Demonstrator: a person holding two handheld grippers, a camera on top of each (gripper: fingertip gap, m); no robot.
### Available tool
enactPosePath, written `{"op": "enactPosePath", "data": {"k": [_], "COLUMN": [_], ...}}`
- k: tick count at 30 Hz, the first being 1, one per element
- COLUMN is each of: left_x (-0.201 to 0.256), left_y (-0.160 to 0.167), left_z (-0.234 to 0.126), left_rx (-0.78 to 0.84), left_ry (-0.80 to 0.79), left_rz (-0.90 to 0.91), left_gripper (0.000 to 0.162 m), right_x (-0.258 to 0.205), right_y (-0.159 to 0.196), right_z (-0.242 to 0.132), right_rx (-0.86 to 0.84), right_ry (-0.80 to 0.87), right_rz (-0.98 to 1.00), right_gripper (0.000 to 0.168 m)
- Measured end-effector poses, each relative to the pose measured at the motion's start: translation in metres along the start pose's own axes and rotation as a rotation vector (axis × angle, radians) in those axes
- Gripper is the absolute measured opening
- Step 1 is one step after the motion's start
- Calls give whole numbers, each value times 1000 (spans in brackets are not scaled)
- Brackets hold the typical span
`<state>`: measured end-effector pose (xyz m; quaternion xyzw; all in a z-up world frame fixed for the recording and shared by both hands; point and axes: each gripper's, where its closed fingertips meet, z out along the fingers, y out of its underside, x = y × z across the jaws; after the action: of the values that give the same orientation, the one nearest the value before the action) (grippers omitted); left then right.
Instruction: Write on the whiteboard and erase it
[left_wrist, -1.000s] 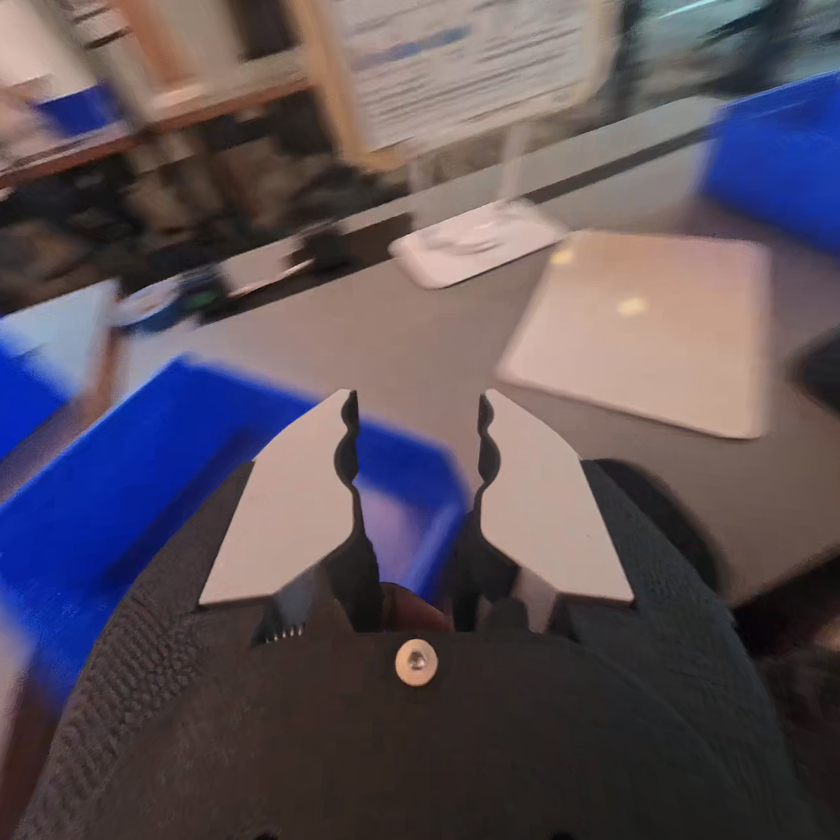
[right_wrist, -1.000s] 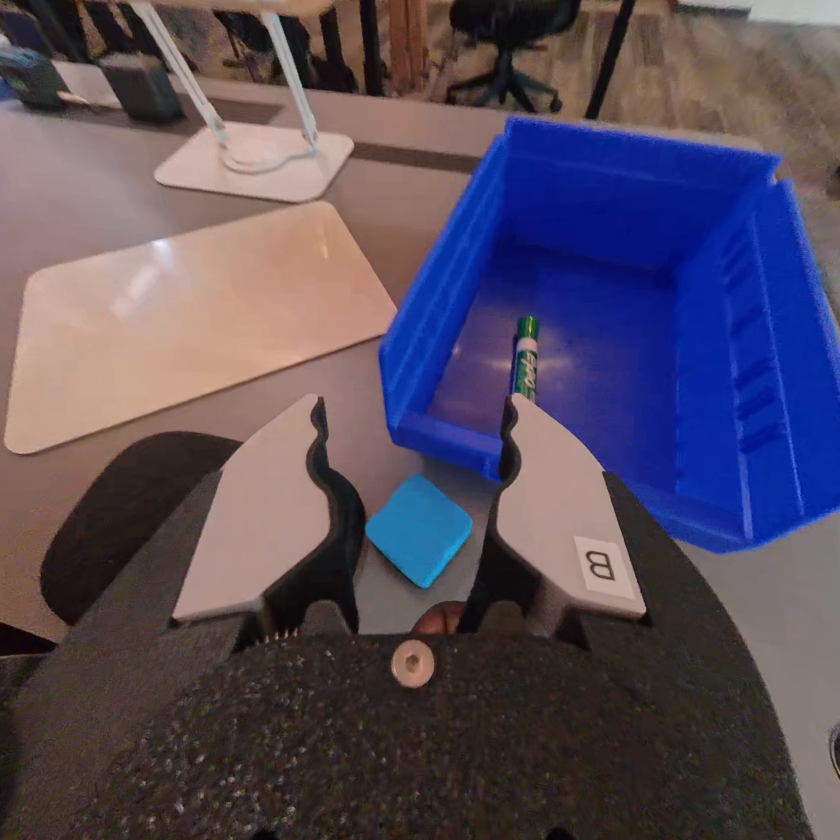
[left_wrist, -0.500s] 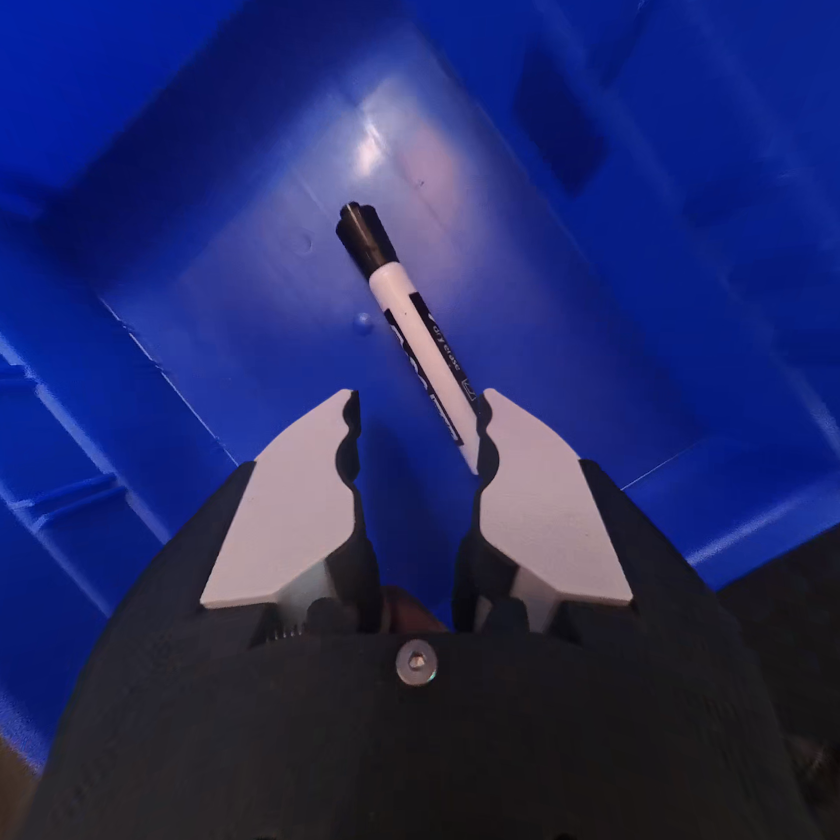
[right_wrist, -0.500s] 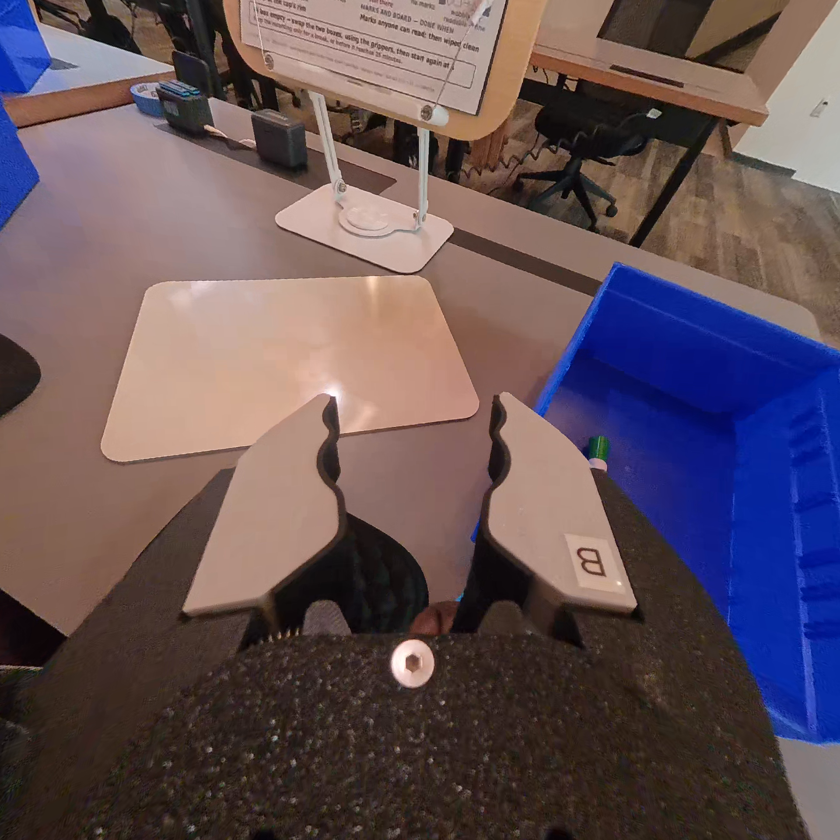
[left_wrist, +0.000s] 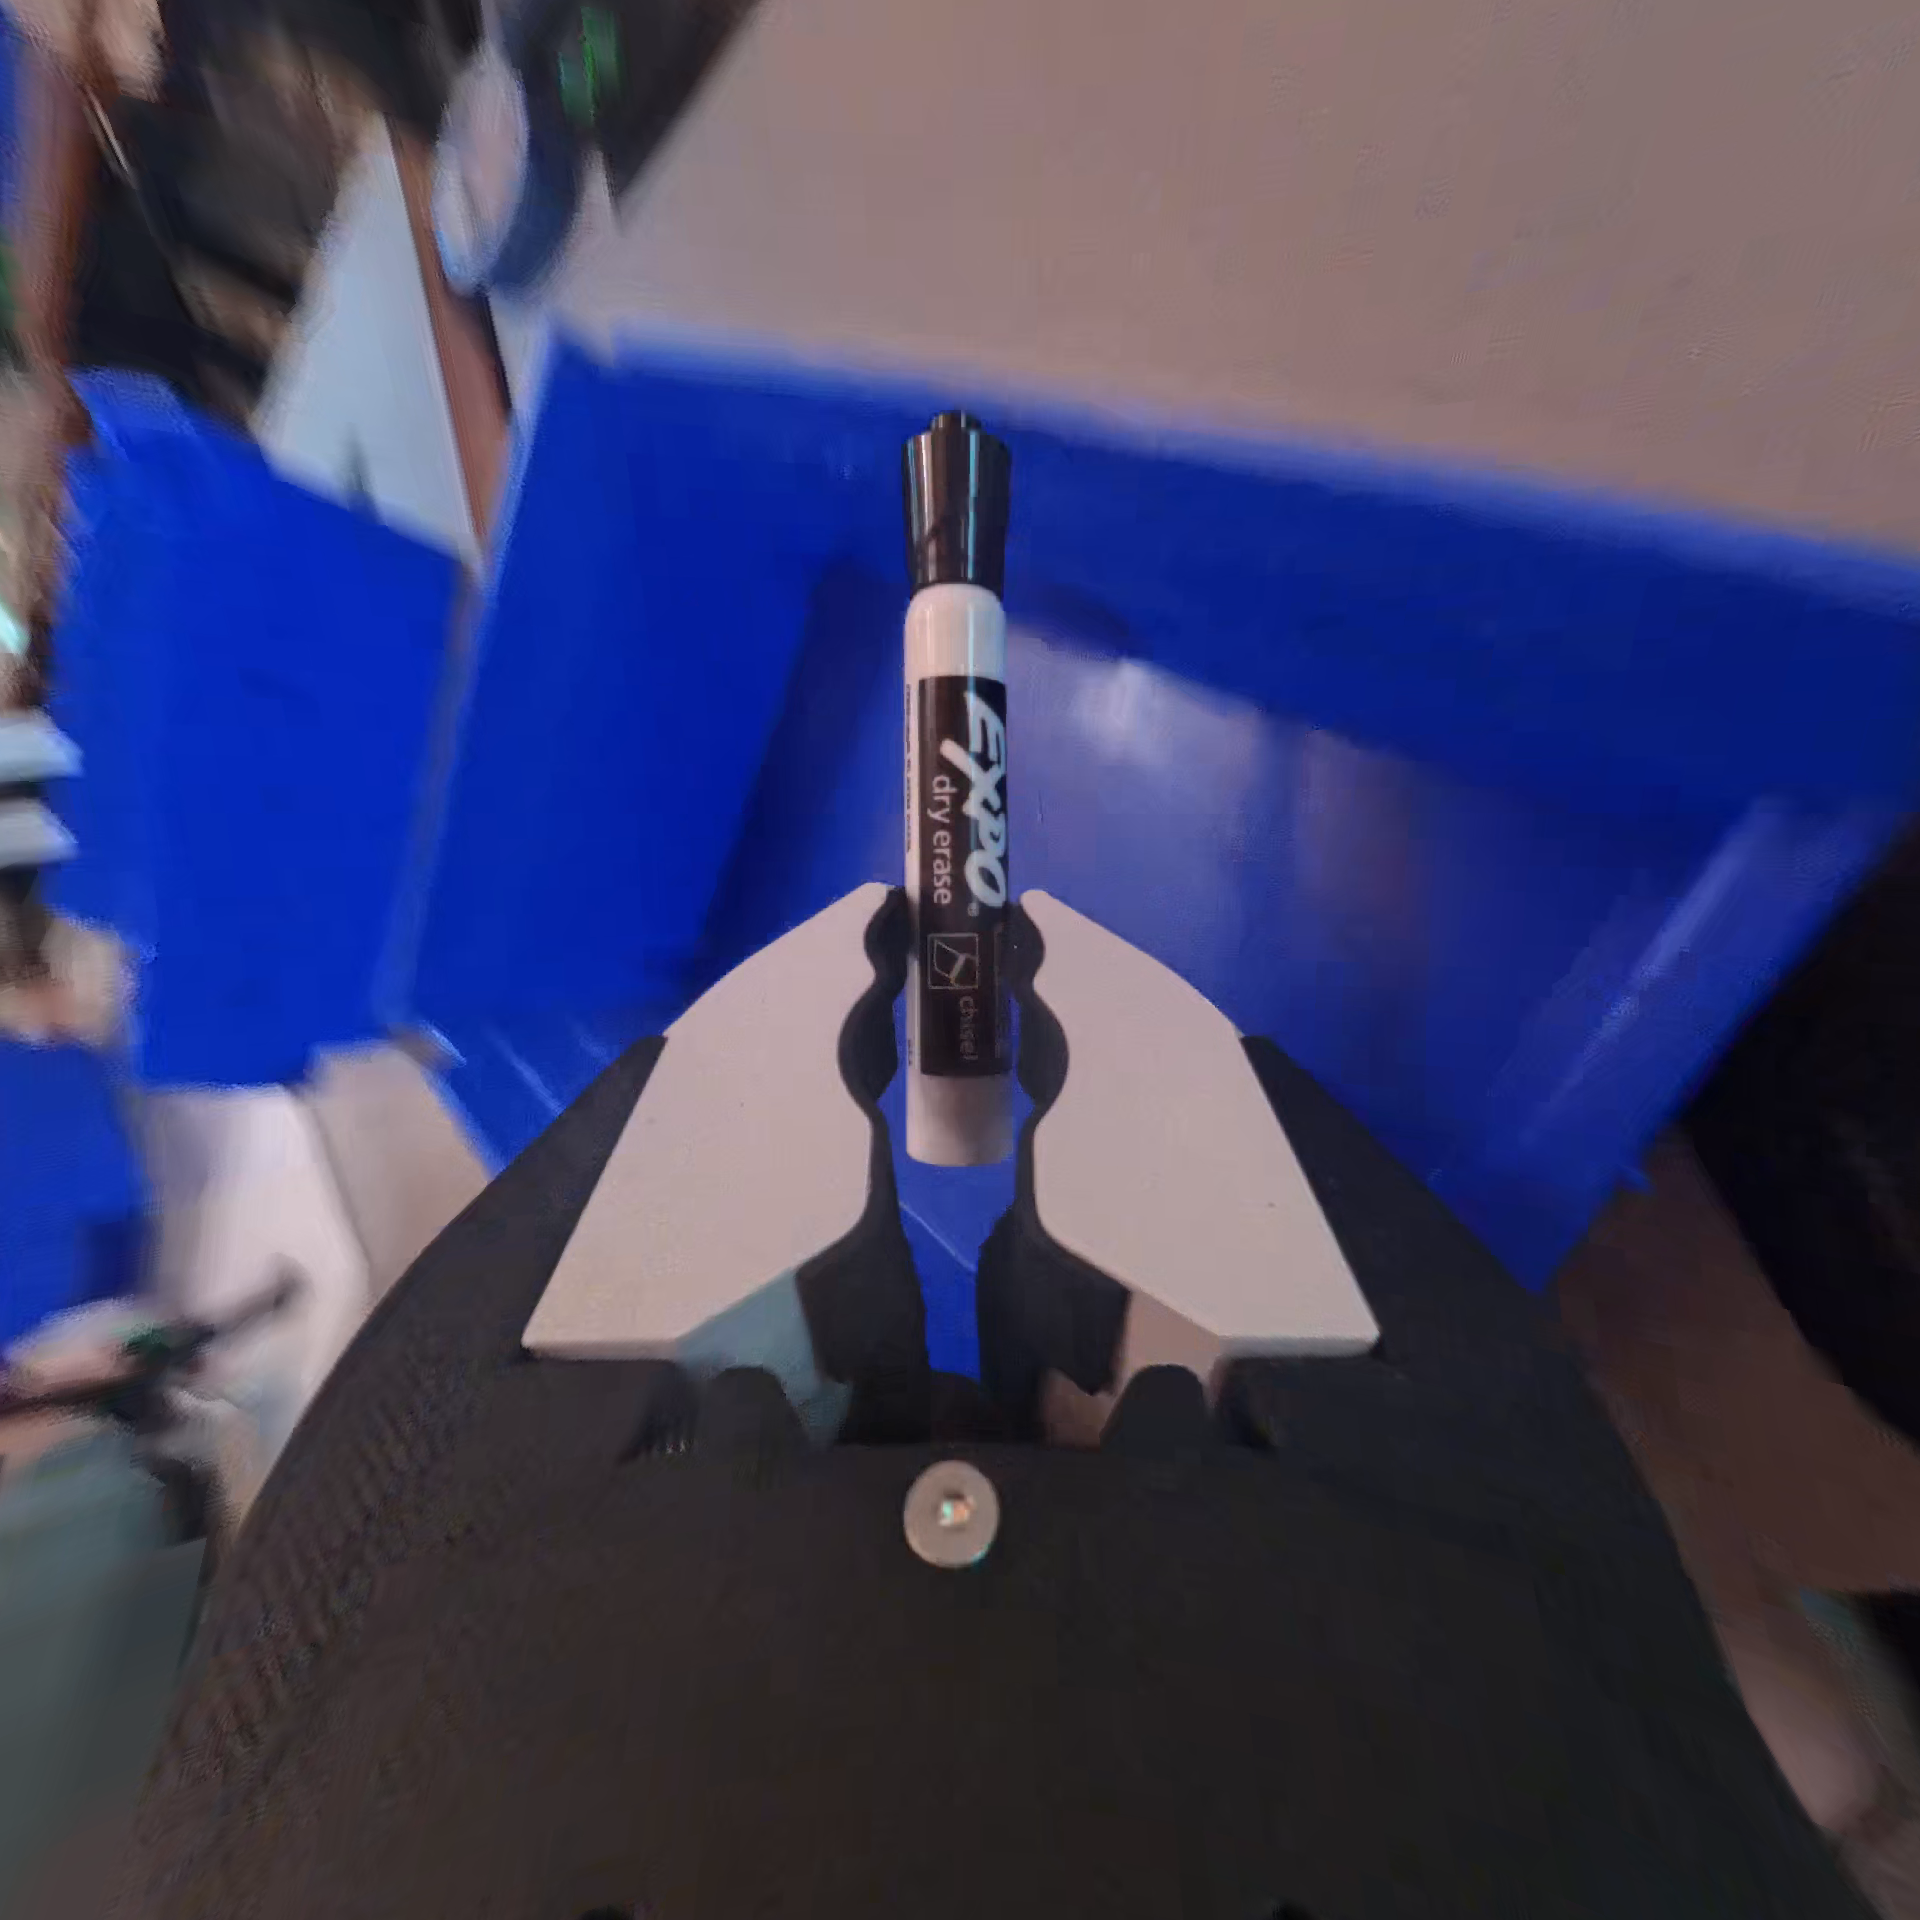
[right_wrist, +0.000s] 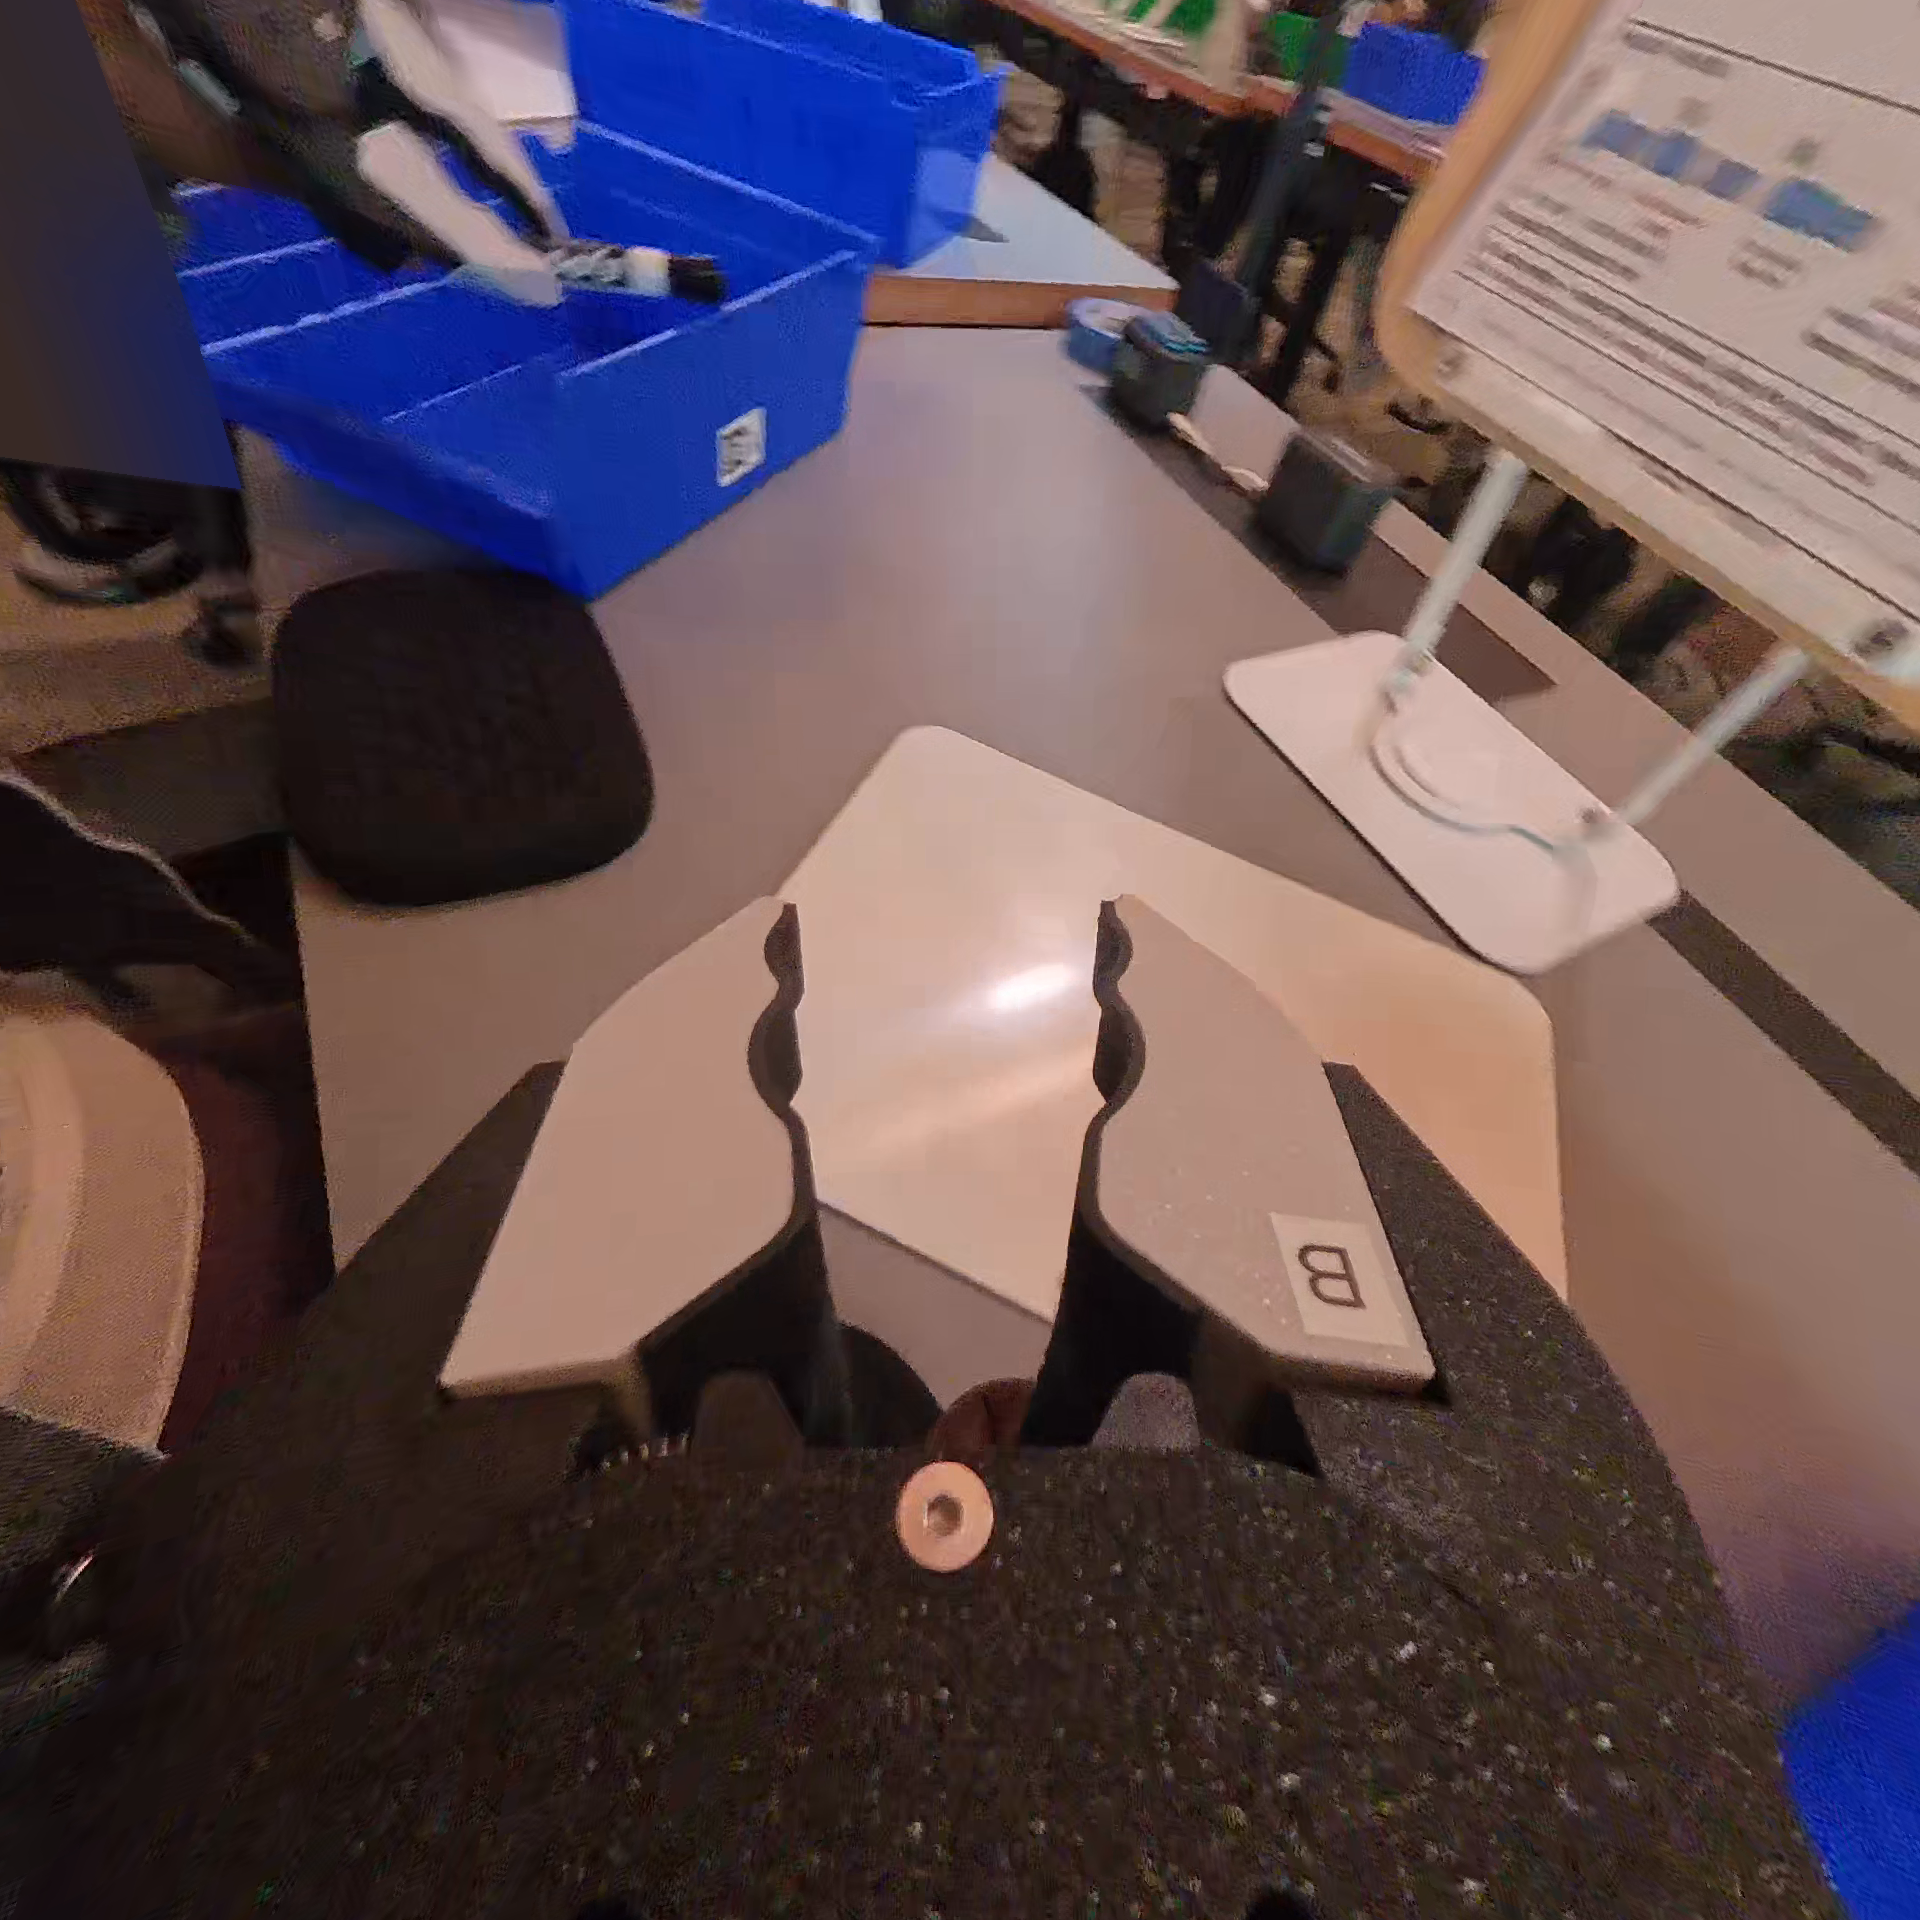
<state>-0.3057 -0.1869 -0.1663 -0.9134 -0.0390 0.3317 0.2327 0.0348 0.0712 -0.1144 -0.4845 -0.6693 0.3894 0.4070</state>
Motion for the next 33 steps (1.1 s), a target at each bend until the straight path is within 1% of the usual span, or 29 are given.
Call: {"op": "enactPosePath", "data": {"k": [3,5,7,9,12,14,15,16,17,18,19,20,22,23,24,25,26,27,28,29,30,32,33], "left_x": [15,30,51,79,118,140,149,156,162,165,166,164,158,159,160,164,168,166,167,173,187,214,226], "left_y": [-60,-96,-127,-150,-171,-180,-183,-186,-189,-190,-194,-203,-225,-233,-240,-243,-244,-243,-241,-240,-239,-239,-239], "left_z": [-32,-50,-67,-78,-87,-91,-92,-94,-95,-94,-94,-96,-109,-118,-131,-138,-137,-132,-128,-124,-122,-116,-117], "left_rx": [175,259,346,417,518,584,614,642,665,672,699,762,964,1072,1185,1249,1250,1243,1242,1232,1208,1140,1117], "left_ry": [7,-29,-68,-79,-119,-116,-105,-87,-68,-27,6,20,47,101,175,273,333,340,355,416,524,707,808], "left_rz": [360,573,795,965,1204,1297,1322,1338,1335,1297,1212,1088,735,531,302,106,-32,-145,-222,-290,-321,-329,-314], "left_gripper": [19,18,19,18,18,18,18,18,18,19,20,23,37,46,48,48,48,50,51,51,51,51,50], "right_x": [-34,-51,-58,-54,-52,-59,-64,-68,-68,-66,-63,-57,-46,-40,-33,-32,-29,-20,-11,-3,4,6,3], "right_y": [-33,-56,-73,-83,-73,-59,-50,-43,-37,-35,-35,-39,-50,-55,-61,-69,-73,-75,-78,-82,-85,-87,-87], "right_z": [40,61,82,103,130,141,144,145,146,146,144,141,132,129,128,122,117,112,105,96,89,77,75], "right_rx": [-4,10,-14,-49,-192,-281,-319,-346,-356,-340,-308,-252,-108,-36,53,161,242,314,407,502,574,665,681], "right_ry": [-179,-269,-307,-302,-369,-459,-502,-536,-544,-537,-532,-524,-530,-513,-478,-498,-510,-483,-471,-476,-482,-526,-544], "right_rz": [-145,-223,-282,-326,-287,-250,-234,-223,-215,-200,-164,-107,39,119,203,280,364,444,518,593,663,725,736], "right_gripper": [57,57,58,57,56,49,40,24,15,14,14,14,14,14,15,14,14,14,14,14,14,14,14]}}
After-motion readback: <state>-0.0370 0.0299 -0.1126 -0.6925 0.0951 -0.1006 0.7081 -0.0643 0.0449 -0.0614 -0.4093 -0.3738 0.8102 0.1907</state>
